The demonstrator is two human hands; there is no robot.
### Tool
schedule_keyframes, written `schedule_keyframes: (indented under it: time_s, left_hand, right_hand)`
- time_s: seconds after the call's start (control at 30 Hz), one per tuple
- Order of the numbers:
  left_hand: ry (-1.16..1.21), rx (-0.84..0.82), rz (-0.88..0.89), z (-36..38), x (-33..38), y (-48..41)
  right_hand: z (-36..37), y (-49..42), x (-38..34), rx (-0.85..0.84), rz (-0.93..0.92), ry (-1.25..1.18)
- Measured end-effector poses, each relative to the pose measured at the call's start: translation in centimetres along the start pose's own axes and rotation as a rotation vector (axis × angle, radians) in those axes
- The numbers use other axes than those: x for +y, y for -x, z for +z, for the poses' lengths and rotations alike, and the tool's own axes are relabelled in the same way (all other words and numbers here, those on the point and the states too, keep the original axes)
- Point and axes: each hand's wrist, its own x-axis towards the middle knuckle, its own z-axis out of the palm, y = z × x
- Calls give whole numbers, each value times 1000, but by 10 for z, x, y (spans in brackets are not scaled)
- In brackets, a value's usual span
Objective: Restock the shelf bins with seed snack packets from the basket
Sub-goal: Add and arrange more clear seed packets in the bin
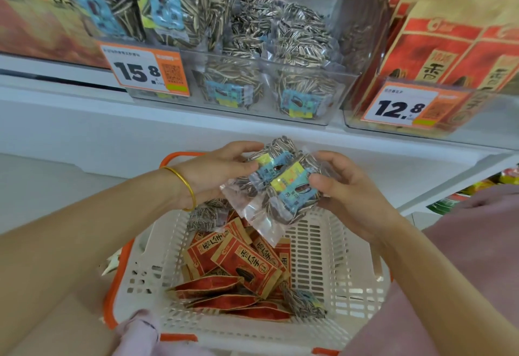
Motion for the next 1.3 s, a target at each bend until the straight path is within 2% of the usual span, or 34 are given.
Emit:
schedule_keyframes:
  time_s: [0.07,0.13,0.2,0.3,0.37,0.47,0.57,0.63,0.7,0.8,0.83,0.9,1.07,1.3]
  left_hand:
    - [3,-55,24,3,1,5]
    - [-132,-70,107,11,2,8]
    - [-266,12,214,21,2,10]
    - [-228,112,324,24,8,14]
    - [-161,131,418,22,15,17]
    - [-152,121,558,20,31,24]
    - [-274,166,673,16,55,35]
    - [-523,348,772,7,74,39]
    - [-792,617,891,-6,92,40]
    - [-1331,1036,1150,-24,110,31]
    - [-1478,1111,1196,-29,114,28]
    - [-1639,1156,1160,-41,117,18]
    - [-1712,1152,997,-72,108,-1]
    - [-1734,1117,1056,-79,107,-3]
  right_hand:
    - [6,0,-2,49,-29,-38]
    - [16,2,-4,112,-63,-58]
    - [27,5,-9,159,-102,-70]
    - [39,9,-21,222,-162,-44]
    - [43,13,-30,175,-165,-93]
    - [52,17,-49,-18,-201,-114]
    - [64,5,-78,-14,-314,12]
    - [69,-11,-102,44,-381,76]
    - [73,-33,-126,107,-415,75]
    - [74,-77,-157,200,-415,76]
    - [74,-97,-165,238,-408,102]
    - [73,-132,-176,331,-418,172]
    - [66,-198,-193,434,-439,332]
    - [67,-258,-196,376,-380,554]
